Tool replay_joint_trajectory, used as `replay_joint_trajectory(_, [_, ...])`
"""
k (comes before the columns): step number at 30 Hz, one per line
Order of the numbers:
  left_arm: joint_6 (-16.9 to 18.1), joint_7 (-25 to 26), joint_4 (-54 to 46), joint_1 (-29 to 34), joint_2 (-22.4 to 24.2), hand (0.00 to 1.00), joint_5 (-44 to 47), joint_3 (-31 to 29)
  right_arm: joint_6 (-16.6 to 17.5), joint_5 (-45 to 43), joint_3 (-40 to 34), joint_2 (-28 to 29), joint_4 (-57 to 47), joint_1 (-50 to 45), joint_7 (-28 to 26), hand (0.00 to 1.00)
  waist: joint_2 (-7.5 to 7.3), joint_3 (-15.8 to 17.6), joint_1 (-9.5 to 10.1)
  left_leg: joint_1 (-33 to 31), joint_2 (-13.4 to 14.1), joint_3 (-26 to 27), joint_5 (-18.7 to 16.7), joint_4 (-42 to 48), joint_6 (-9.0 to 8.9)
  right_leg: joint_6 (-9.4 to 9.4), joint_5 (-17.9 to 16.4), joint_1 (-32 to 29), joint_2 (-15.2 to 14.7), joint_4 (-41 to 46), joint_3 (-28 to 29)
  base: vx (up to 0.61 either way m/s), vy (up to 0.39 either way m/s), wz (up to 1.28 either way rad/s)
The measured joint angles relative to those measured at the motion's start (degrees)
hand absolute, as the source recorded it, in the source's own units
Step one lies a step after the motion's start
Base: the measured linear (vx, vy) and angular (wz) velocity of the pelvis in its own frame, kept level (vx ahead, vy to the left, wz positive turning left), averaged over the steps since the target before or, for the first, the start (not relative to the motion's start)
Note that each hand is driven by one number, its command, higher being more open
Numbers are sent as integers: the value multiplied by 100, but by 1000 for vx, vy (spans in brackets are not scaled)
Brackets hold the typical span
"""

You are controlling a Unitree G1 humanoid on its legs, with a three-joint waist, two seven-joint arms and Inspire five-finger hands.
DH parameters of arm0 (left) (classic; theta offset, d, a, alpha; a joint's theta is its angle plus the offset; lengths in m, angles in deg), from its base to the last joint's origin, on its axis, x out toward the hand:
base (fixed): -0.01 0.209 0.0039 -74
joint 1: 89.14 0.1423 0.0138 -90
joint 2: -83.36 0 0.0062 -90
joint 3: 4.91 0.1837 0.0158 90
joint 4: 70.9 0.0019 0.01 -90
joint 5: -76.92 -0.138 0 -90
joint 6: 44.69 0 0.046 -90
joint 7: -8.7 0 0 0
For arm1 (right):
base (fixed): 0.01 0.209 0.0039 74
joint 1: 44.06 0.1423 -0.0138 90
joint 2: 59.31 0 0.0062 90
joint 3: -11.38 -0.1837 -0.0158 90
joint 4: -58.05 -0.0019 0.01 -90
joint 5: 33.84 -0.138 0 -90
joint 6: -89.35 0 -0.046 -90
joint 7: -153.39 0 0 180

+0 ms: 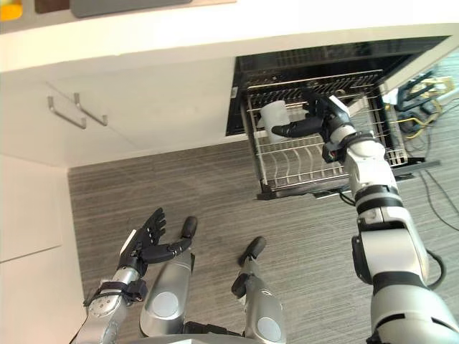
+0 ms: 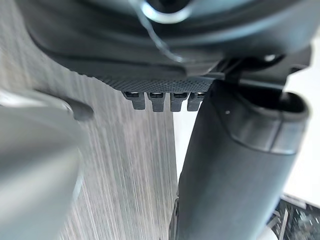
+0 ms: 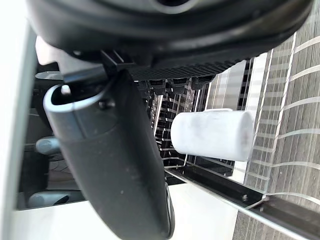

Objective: Walk over to the sink, pick up the cup, carry it to the dishwasher, place the cup inside the dishwasher, then close the dishwasher door

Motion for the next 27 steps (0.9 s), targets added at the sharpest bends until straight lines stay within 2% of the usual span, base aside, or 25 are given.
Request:
replay_joint_trajectory(1, [0, 52, 3, 21, -3, 100, -37, -7, 12, -4, -9, 3, -166, -143, -54, 100, -36, -24, -44, 57, 4, 13, -6, -27, -5, 6, -24, 38, 4, 0, 12, 96, 24, -24])
replay_joint_trajectory(4, [7, 228, 58, 140, -30, 100, -206, -85, 64, -10, -332, 297, -1002, -960, -182, 100, -273, -230, -182, 298, 57, 181, -106, -82, -43, 9, -110, 150, 66, 0, 172, 89, 18, -25])
replay_joint_trajectory(7, [8, 453, 419, 234, 45, 100, -458, -84, 183, -41, -848, 810, -2046, -2053, -183, 100, -319, -731, -365, 379, 101, 316, -235, -57, -60, 22, -161, 157, 102, 0, 290, 133, 19, -24])
replay_joint_trajectory(9, [1, 570, 677, 295, 169, 100, -582, -126, 352, -146, -1074, 1176, -2796, -2749, -181, 100, -282, -1039, -517, 427, 137, 402, -333, -14, -63, 29, -168, 167, 128, 0, 374, 144, 30, -30])
replay_joint_trajectory(11, [-122, 599, 1243, 270, 492, 100, -497, -529, 645, -153, -1354, 1846, -3640, -3450, -82, 100, -170, -1353, -728, 664, 178, 601, -459, 10, -59, 26, -171, 291, 157, 0, 531, 119, 28, -41])
replay_joint_trajectory(13, [-134, 603, 1643, 238, 708, 100, -312, -789, 849, -151, -1634, 2293, -4132, -3830, 14, 100, -61, -1513, -859, 788, 171, 695, -539, 21, -50, 22, -213, 362, 144, -1, 603, 50, 26, -34])
replay_joint_trajectory(14, [-102, 632, 1883, 231, 853, 100, -201, -1002, 1051, -291, -1938, 2697, -4594, -4168, 75, 100, 28, -1606, -932, 900, 160, 801, -597, 51, -42, 22, -273, 433, 124, -2, 683, 10, 21, -30])
replay_joint_trajectory(18, [-25, 850, 2327, 234, 1041, 100, -130, -1198, 1352, -1180, -2159, 3332, -5507, -4834, 53, 100, 301, -1780, -1120, 1216, 181, 969, -615, -61, -45, 12, -297, 591, 149, -5, 833, -15, 0, -25])
replay_joint_trajectory(20, [34, 1164, 2467, 247, 1153, 100, 1, -1275, 1418, -1374, -2078, 3509, -5863, -5031, -169, 100, 410, -1859, -1150, 1412, 198, 1079, -603, -174, -64, 5, -306, 673, 173, -7, 907, -19, -14, -23])
replay_joint_trajectory(22, [82, 1357, 2495, 260, 1274, 100, 60, -1354, 1447, -1366, -1969, 3508, -6025, -5061, -371, 100, 452, -1890, -1153, 1504, 206, 1104, -597, -218, -73, 0, -317, 730, 186, -30, 926, -23, -13, -10])
replay_joint_trajectory(27, [273, 1800, 2473, 339, 1411, 100, -47, -1436, 1537, -1417, -1556, 3480, -6287, -4997, -822, 100, 457, -2035, -1101, 1541, 209, 838, -545, -231, -100, 4, -378, 919, 187, -36, 653, -2, -23, 27])
